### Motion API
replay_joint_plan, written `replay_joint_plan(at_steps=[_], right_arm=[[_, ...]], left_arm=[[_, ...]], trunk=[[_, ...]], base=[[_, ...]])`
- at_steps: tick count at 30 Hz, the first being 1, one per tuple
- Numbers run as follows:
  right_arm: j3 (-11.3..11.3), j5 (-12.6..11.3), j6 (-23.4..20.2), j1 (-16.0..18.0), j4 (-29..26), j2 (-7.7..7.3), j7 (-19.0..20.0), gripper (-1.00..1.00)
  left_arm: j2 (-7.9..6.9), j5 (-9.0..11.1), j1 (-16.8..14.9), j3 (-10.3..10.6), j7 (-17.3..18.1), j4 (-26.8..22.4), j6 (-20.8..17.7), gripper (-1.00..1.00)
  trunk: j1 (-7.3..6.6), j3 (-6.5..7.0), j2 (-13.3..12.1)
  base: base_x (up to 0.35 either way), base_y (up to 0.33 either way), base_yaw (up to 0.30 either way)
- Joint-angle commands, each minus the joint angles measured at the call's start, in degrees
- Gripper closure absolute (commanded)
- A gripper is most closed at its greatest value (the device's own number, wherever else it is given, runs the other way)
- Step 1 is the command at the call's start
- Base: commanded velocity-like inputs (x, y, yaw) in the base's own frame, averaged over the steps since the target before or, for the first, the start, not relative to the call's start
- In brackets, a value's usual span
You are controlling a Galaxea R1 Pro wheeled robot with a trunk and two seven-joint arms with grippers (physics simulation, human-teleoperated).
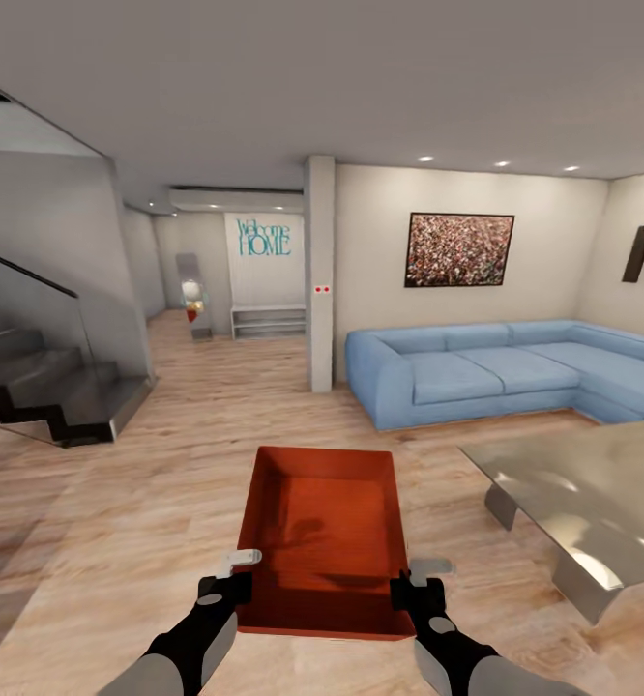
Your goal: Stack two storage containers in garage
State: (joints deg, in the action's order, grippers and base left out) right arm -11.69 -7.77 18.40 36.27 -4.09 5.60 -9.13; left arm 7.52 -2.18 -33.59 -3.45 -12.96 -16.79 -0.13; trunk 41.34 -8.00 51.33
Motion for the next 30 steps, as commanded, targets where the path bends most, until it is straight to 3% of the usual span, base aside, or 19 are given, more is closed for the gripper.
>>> replay_joint_plan(at_steps=[1,19,30], right_arm=[[1.6,-1.1,0.5,0.1,0.0,-0.09,-0.4,1.00],[1.6,-1.1,0.5,0.1,0.0,-0.07,-0.4,1.00],[1.6,-0.7,0.5,0.1,0.0,-0.07,-0.4,1.00]], left_arm=[[-0.22,-0.6,0.0,-1.5,-0.6,0.0,0.0,1.00],[-0.25,-0.6,-0.1,-1.5,-0.6,0.0,0.0,1.00],[-0.22,-0.6,0.0,-1.5,-0.6,0.0,0.0,1.00]], trunk=[[0.04,-0.08,0.1],[0.04,-0.08,0.1],[0.04,-0.08,0.1]], base=[[0.321,0.000,0.300],[0.321,0.000,0.297],[0.321,0.000,0.033]])
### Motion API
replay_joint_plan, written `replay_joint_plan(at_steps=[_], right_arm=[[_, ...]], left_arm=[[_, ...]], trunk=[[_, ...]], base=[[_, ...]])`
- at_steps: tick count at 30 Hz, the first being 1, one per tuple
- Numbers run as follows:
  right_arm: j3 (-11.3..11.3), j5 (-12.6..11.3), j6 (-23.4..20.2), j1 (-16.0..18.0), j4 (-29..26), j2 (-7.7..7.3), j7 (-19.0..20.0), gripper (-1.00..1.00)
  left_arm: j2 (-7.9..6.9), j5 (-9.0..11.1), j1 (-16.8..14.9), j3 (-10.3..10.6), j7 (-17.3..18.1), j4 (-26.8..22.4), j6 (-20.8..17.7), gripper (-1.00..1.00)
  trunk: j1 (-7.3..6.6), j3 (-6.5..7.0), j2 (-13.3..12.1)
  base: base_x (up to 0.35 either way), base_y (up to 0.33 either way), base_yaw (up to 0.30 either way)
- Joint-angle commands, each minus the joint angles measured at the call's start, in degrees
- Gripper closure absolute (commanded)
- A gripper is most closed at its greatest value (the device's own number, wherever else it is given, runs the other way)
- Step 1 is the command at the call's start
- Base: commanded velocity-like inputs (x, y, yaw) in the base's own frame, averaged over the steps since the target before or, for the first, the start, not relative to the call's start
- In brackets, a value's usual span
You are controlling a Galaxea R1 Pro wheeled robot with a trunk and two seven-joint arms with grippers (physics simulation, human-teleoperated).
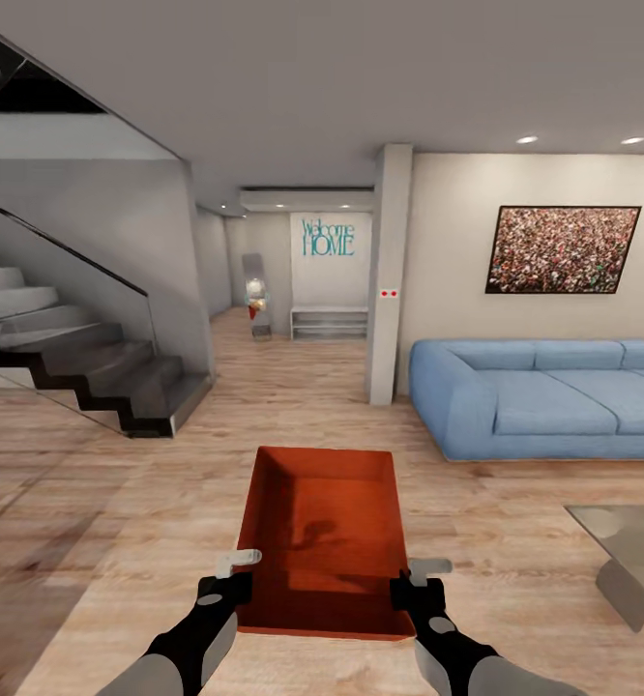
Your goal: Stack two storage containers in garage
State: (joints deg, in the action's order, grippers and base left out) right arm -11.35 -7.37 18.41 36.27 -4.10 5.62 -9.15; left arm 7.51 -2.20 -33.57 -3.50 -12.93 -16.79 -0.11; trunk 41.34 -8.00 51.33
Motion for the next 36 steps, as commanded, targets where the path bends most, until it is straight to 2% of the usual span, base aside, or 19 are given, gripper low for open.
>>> replay_joint_plan(at_steps=[1,21,31,36], right_arm=[[1.2,-1.1,0.5,0.1,0.0,-0.09,-0.3,1.00],[1.2,-1.5,0.5,0.1,0.0,-0.09,-0.3,1.00],[1.2,-1.4,0.5,0.1,0.0,-0.09,-0.3,1.00],[1.2,-1.4,0.5,0.0,0.0,-0.09,-0.3,1.00]], left_arm=[[-0.22,-0.6,-0.1,-1.4,-0.6,0.0,-0.1,1.00],[-0.22,-0.6,-0.1,-1.4,-0.6,0.0,0.0,1.00],[-0.22,-0.6,-0.1,-1.4,-0.6,0.0,0.0,1.00],[-0.29,-0.6,-0.1,-1.4,-0.6,0.0,0.0,1.00]], trunk=[[0.04,-0.08,0.1],[0.04,-0.08,0.1],[0.04,-0.08,0.1],[0.04,-0.08,0.1]], base=[[0.321,0.000,0.000],[0.321,0.000,0.002],[0.321,0.000,0.226],[0.321,0.000,0.047]])
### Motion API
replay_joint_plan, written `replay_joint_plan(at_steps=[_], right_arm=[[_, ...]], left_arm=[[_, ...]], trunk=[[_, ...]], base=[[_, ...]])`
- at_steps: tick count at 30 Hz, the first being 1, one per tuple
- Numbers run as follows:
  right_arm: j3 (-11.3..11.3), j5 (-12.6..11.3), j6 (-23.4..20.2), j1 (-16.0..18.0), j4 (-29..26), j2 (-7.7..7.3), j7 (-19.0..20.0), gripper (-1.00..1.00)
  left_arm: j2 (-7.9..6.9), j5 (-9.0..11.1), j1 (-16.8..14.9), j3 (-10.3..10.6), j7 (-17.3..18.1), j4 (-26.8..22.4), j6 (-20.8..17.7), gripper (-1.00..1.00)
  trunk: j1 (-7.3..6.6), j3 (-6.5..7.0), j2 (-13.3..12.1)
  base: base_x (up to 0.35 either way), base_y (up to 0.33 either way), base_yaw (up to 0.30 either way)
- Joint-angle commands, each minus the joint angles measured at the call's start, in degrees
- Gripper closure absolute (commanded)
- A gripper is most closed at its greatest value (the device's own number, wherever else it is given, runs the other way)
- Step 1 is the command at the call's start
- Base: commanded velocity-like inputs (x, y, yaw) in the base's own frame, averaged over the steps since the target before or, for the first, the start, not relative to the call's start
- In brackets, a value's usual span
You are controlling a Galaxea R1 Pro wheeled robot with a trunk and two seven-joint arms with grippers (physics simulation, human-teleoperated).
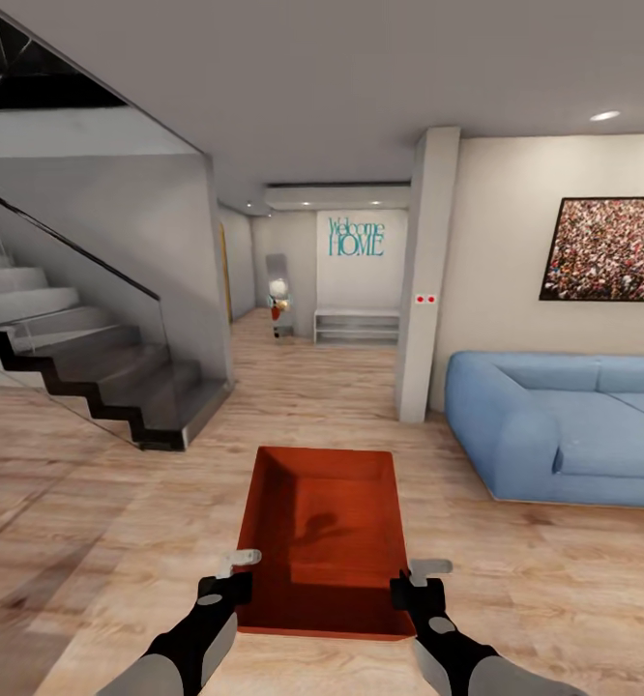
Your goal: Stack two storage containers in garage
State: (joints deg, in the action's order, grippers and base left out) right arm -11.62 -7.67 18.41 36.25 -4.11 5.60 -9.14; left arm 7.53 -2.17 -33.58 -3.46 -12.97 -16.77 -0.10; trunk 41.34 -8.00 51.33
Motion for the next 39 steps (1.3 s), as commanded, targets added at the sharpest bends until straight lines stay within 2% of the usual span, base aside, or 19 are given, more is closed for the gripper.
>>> replay_joint_plan(at_steps=[1,39], right_arm=[[1.5,-1.1,0.5,0.1,0.0,-0.06,-0.3,1.00],[1.4,-1.0,0.5,0.1,0.0,0.20,-0.3,1.00]], left_arm=[[-0.31,-0.6,0.0,-1.5,-0.6,0.0,0.0,1.00],[-0.84,-0.6,-0.1,-1.5,-0.5,0.1,0.0,1.00]], trunk=[[0.04,-0.08,0.1],[0.04,-0.08,0.1]], base=[[0.322,0.000,0.006],[0.322,0.000,0.000]])
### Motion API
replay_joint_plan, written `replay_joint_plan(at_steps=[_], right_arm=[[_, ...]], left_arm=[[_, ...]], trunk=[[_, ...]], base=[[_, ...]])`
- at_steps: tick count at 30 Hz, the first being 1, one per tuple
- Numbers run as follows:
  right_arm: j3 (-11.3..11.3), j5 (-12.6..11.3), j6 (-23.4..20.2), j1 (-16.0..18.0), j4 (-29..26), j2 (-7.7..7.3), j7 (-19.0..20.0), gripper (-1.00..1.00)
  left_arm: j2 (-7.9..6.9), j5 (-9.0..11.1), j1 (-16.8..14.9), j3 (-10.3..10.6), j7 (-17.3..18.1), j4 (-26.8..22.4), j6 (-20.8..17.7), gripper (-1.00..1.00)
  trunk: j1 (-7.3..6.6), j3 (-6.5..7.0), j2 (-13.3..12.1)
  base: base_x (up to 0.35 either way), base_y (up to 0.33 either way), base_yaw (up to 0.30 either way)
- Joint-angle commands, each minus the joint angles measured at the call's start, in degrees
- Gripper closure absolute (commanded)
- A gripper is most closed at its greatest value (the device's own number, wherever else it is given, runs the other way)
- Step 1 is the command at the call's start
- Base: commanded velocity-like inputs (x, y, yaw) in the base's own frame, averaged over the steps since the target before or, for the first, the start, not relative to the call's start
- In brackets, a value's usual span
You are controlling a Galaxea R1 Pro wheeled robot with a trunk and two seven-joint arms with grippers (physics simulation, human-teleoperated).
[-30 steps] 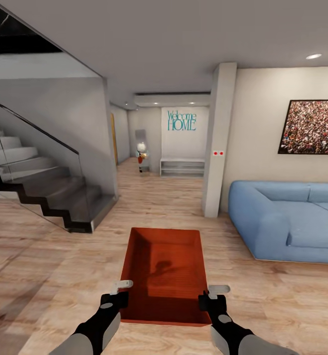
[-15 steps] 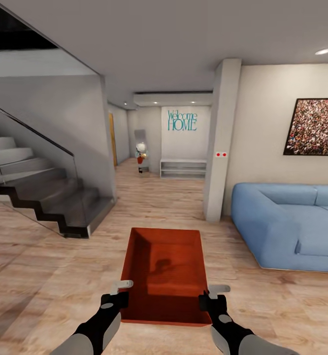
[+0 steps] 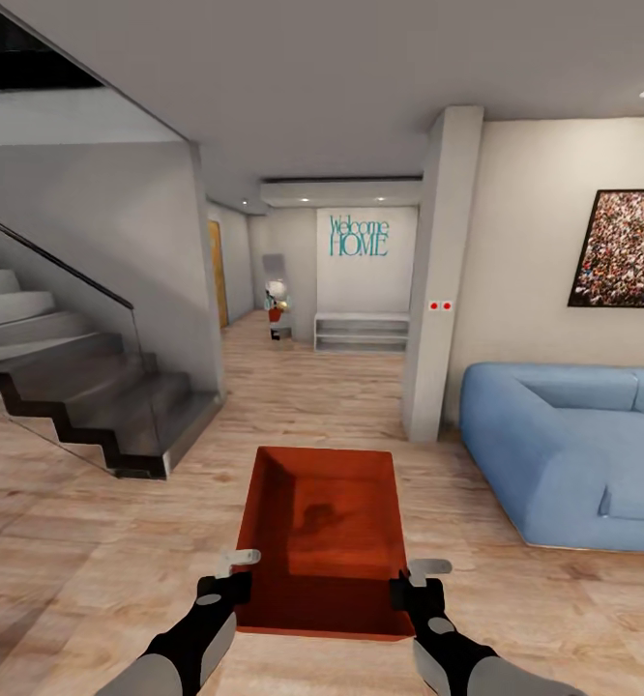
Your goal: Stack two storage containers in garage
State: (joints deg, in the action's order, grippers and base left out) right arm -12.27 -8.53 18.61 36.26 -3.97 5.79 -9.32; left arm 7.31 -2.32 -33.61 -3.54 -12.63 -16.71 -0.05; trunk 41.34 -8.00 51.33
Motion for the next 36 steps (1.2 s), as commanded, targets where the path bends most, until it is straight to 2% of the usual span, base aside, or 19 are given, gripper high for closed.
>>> replay_joint_plan(at_steps=[1,4,7,11,36], right_arm=[[2.0,-0.2,0.3,0.1,-0.2,0.00,-0.2,1.00],[2.0,0.0,0.3,0.1,-0.2,-0.04,-0.2,1.00],[2.0,0.1,0.3,0.1,-0.2,0.00,-0.2,1.00],[1.9,0.2,0.2,0.1,-0.2,0.01,-0.2,1.00],[1.9,-0.1,0.3,0.1,-0.1,0.00,-0.2,1.00]], left_arm=[[-0.63,-0.4,0.0,-1.4,-0.8,0.1,0.0,1.00],[-0.60,-0.3,0.0,-1.4,-0.9,0.1,0.2,1.00],[-0.70,-0.3,0.0,-1.4,-0.9,0.4,2.4,1.00],[-0.73,-0.3,0.0,-1.3,-0.9,0.5,3.4,1.00],[-1.16,0.7,0.0,-1.6,-0.9,0.1,3.6,1.00]], trunk=[[0.04,-0.08,0.1],[0.04,-0.08,0.1],[0.04,-0.08,0.1],[0.04,-0.08,0.1],[0.04,-0.08,0.1]], base=[[0.322,0.000,0.000],[0.322,0.000,0.000],[0.322,0.000,0.000],[0.322,0.000,0.000],[0.322,0.000,0.014]])
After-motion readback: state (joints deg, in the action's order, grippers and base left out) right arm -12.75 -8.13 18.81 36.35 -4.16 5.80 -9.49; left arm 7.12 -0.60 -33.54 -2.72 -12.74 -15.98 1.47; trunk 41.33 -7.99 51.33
